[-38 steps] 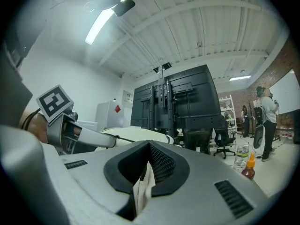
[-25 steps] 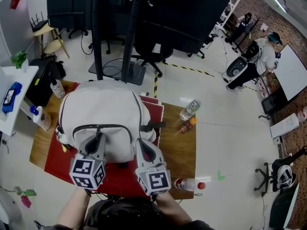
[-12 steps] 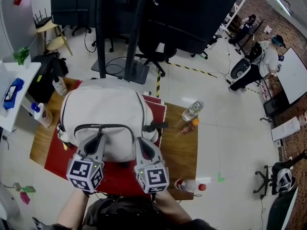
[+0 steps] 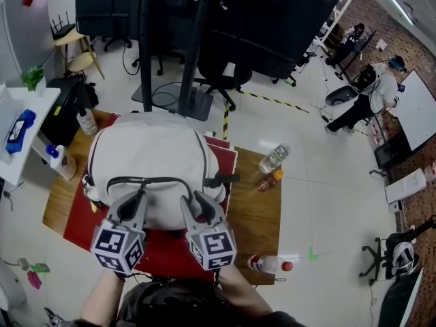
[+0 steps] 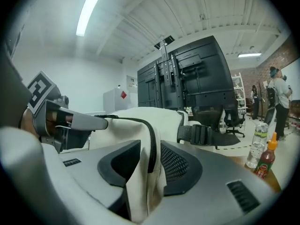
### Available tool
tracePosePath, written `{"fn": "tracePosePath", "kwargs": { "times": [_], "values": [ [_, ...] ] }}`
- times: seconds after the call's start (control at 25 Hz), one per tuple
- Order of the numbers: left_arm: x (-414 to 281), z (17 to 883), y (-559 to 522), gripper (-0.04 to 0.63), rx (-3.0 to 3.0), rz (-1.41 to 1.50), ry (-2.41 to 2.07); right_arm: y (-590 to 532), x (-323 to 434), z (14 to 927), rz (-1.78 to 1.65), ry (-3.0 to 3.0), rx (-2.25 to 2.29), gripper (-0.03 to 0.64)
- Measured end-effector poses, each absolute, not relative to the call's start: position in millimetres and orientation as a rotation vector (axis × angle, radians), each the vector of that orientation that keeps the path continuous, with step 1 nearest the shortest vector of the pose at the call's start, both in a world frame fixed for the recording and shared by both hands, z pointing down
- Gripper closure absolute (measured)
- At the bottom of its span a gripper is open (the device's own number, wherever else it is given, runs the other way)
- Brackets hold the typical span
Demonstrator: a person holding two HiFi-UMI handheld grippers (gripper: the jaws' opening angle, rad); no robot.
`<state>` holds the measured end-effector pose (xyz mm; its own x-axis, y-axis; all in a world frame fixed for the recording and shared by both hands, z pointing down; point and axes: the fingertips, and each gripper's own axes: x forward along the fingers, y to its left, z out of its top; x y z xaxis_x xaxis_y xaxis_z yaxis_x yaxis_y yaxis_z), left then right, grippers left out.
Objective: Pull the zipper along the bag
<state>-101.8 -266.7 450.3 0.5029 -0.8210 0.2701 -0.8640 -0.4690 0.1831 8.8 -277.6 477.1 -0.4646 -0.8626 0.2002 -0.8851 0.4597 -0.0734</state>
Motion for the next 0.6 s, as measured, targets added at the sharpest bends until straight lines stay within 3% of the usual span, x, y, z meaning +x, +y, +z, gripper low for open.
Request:
{"fn": "tracePosePath", "kwargs": {
  "times": [0.12, 0.32, 0.6],
  "values": [
    [-103.3, 447.7, -266.3, 0.581, 2.457, 0.198, -1.417, -285.1, 3.1, 476.0, 0.182, -2.548, 1.495, 0.451],
    [-104.1, 442.0, -266.1, 0.581, 2.469, 0.192, -1.415, -291.3, -8.8, 471.9, 0.152, -2.541, 1.413, 0.451],
    [-105.9, 444.3, -267.2, 0.581, 2.464, 0.183, -1.415, -301.1, -8.7, 470.9, 0.143, -2.506, 1.439, 0.502]
  ]
}}
